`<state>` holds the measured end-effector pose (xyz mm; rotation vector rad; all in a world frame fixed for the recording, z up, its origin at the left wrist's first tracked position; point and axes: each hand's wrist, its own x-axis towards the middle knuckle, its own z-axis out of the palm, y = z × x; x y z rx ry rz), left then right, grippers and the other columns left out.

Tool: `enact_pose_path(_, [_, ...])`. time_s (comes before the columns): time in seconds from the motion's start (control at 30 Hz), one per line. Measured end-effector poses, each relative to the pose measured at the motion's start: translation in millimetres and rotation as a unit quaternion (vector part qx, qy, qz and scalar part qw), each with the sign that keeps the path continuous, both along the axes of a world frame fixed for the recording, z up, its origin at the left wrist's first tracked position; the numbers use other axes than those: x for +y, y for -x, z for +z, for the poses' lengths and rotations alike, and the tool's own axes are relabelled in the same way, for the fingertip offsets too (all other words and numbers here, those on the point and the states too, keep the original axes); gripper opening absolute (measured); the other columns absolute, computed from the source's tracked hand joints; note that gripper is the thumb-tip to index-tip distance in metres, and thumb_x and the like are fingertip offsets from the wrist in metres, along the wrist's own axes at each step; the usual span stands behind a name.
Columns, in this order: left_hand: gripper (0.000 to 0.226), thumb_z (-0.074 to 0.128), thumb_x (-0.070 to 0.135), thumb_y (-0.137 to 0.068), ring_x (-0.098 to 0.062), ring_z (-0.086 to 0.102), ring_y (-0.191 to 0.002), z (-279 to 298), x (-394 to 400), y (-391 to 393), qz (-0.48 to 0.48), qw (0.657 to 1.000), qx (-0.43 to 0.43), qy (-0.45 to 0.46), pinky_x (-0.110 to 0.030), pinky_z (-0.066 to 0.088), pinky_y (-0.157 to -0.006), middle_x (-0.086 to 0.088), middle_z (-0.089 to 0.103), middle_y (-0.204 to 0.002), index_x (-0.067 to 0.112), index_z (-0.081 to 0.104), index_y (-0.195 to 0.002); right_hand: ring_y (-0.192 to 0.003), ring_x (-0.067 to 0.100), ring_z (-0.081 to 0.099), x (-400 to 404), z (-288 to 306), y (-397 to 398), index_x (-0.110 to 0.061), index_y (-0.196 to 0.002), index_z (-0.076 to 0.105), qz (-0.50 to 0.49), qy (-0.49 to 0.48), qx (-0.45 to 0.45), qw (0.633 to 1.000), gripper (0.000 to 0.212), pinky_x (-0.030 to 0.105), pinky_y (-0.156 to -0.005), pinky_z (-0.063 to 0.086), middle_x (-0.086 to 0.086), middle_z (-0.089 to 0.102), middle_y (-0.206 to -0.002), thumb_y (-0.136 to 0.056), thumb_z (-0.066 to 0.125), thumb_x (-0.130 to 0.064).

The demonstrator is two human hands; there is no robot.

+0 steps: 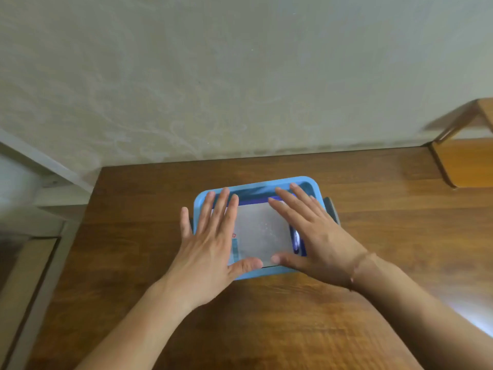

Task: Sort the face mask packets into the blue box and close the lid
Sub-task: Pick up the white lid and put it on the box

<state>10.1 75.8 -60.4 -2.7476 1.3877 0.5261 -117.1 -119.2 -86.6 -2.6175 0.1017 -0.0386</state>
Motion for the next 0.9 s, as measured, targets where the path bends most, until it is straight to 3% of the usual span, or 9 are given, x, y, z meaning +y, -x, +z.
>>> enact_pose_path(0.13, [0.09, 0.029, 0.072, -0.091, -0.018, -0.007, -0.152, 12.6, -35.2, 38.4, -0.07, 0.975, 0.029, 0.211, -0.048, 0.008, -0.12, 0.001, -0.004, -0.166, 0.017, 0.006, -0.158, -0.147, 0.008, 0.022, -12.9, -2.8, 80.9, -0.023, -0.141, 0.045, -0.189, -0.13, -0.123, 0.966, 0.065, 0.025, -0.116, 0.028, -0.009, 0.035, -0.154, -0.086, 0.056, -0.055])
enact_pose_path(0.23, [0.071, 0.043, 0.058, -0.097, -0.018, 0.014, -0.151, 11.5, -90.5, 88.2, -0.166, 0.935, 0.091, 0.3, -0.042, 0.023, -0.119, -0.001, 0.023, -0.161, 0.013, 0.035, -0.151, -0.137, -0.002, 0.036, -33.7, -14.4, 165.7, -0.029, -0.132, 0.053, -0.361, -0.146, -0.114, 0.914, 0.054, 0.014, -0.108, 0.031, -0.018, 0.045, -0.144, -0.085, 0.057, -0.055])
enact_pose_path(0.33, [0.065, 0.038, 0.059, -0.097, -0.007, 0.008, -0.15, 3.9, -158.6, 143.0, -0.25, 0.923, 0.133, 0.261, -0.024, 0.011, -0.119, 0.009, 0.019, -0.161, 0.023, 0.034, -0.151, -0.127, -0.003, 0.047, -62.5, -32.2, 257.7, -0.034, -0.123, 0.057, -0.506, -0.125, -0.099, 0.848, 0.045, 0.022, -0.102, 0.04, -0.022, 0.051, -0.135, -0.083, 0.061, -0.054])
enact_pose_path(0.43, [0.064, 0.04, 0.058, -0.097, 0.009, -0.009, -0.143, -11.2, -229.8, 195.9, -0.275, 0.92, 0.22, 0.175, -0.007, -0.005, -0.107, 0.023, 0.001, -0.161, 0.036, 0.02, -0.154, -0.115, 0.02, 0.059, -99.2, -46.8, 341.9, -0.035, -0.113, 0.061, -0.665, -0.123, -0.086, 0.731, 0.035, 0.039, -0.098, 0.046, -0.014, 0.06, -0.122, -0.082, 0.075, -0.03])
enact_pose_path(0.57, [0.061, 0.05, 0.046, -0.098, -0.001, 0.01, -0.146, -42.4, -320.0, 253.0, -0.288, 0.906, 0.297, 0.093, -0.013, 0.008, -0.11, 0.022, 0.007, -0.16, 0.035, 0.025, -0.153, -0.112, 0.033, 0.059, -157.4, -65.0, 417.1, -0.014, -0.117, 0.063, -0.767, -0.159, -0.028, 0.621, 0.037, 0.043, -0.1, 0.044, 0.01, 0.063, -0.123, -0.082, 0.075, -0.018])
enact_pose_path(0.67, [0.062, 0.057, 0.043, -0.096, -0.006, 0.02, -0.146, -67.5, -387.4, 285.8, -0.255, 0.905, 0.328, 0.091, -0.022, 0.018, -0.113, 0.017, 0.017, -0.16, 0.031, 0.032, -0.151, -0.107, 0.033, 0.06, -195.8, -77.2, 441.3, -0.013, -0.102, 0.063, -0.777, -0.179, -0.038, 0.603, 0.019, 0.037, -0.087, 0.043, 0.013, 0.067, -0.105, -0.085, 0.072, -0.015])
enact_pose_path(0.77, [0.063, 0.057, 0.041, -0.097, -0.012, 0.019, -0.148, -87.9, -455.1, 305.0, -0.174, 0.921, 0.334, 0.105, -0.027, 0.017, -0.115, 0.009, 0.018, -0.162, 0.024, 0.031, -0.152, -0.124, 0.038, 0.049, -230.9, -96.0, 456.2, -0.003, -0.125, 0.059, -0.797, -0.141, 0.042, 0.586, 0.047, 0.044, -0.103, 0.037, 0.02, 0.061, -0.127, -0.087, 0.068, -0.03])
enact_pose_path(0.83, [0.062, 0.051, 0.04, -0.1, -0.017, 0.019, -0.149, -99.0, -490.1, 309.4, -0.129, 0.928, 0.337, 0.096, -0.034, 0.018, -0.119, 0.004, 0.019, -0.163, 0.02, 0.028, -0.154, -0.131, 0.037, 0.04, -245.3, -104.0, 461.4, -0.011, -0.133, 0.056, -0.804, -0.13, 0.099, 0.572, 0.053, 0.046, -0.106, 0.033, 0.014, 0.057, -0.135, -0.09, 0.061, -0.042])
enact_pose_path(0.9, [0.059, 0.048, 0.036, -0.102, -0.02, 0.027, -0.147, -106.6, -511.4, 311.7, -0.096, 0.926, 0.356, 0.082, -0.035, 0.023, -0.119, -0.001, 0.028, -0.16, 0.016, 0.028, -0.154, -0.128, 0.032, 0.041, -251.0, -105.2, 462.0, -0.022, -0.121, 0.063, -0.798, -0.116, 0.122, 0.578, 0.038, 0.046, -0.101, 0.033, 0.006, 0.062, -0.125, -0.091, 0.056, -0.045])
